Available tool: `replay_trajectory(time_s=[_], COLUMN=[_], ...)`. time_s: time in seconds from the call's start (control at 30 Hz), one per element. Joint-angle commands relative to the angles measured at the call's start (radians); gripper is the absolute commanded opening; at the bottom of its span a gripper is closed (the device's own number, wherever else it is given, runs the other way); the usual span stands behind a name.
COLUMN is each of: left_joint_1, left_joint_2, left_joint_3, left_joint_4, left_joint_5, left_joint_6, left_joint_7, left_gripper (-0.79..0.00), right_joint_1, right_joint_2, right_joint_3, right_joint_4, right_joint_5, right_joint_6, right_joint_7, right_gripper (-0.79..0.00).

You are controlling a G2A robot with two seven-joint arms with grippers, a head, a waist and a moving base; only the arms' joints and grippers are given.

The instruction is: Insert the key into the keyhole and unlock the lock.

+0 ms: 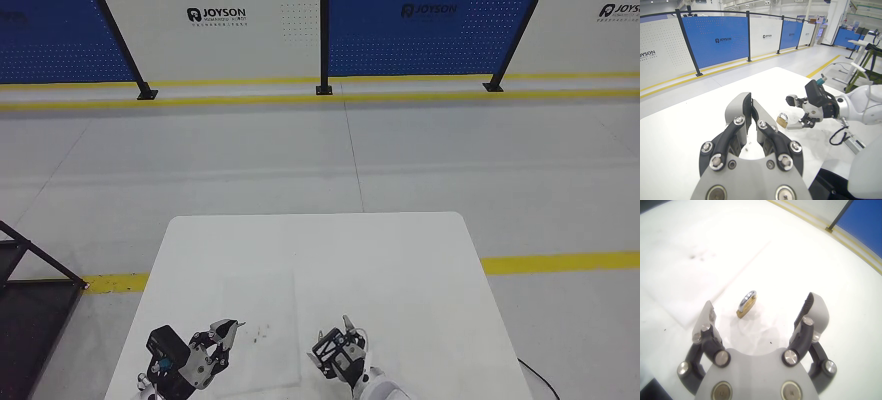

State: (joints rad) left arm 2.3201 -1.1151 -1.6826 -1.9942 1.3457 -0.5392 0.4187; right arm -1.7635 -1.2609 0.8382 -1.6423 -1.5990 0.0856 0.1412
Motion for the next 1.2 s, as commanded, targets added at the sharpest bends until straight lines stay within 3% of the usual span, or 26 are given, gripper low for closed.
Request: replay_trajectory(time_s=[0.0, 0.77, 1.17], left_joint_1=[0.0, 0.0, 0.0], left_joint_2=[0.0, 0.0, 0.0], left_joint_3=[0.0, 0.0, 0.0], left_joint_4=[0.0, 0.0, 0.0], left_joint_5=[0.0, 0.0, 0.0], left_joint_6=[0.0, 0.0, 0.0], left_joint_7=[0.0, 0.0, 0.0], left_gripper=[-0.785, -0.785, -0.785], right_joint_1=[0.002, 0.03, 0.06], right_joint_2=[-0.001, -0.008, -0.019], right_joint_3=[0.0, 0.004, -0.033], right_joint_4=[0.004, 0.048, 0.08], right_joint_5=[0.004, 0.067, 0.069], right_joint_6=[0.003, -0.008, -0.028], right_joint_7=[-0.003, -0.014, 0.011], right_gripper=[0.0, 0.0, -0.403])
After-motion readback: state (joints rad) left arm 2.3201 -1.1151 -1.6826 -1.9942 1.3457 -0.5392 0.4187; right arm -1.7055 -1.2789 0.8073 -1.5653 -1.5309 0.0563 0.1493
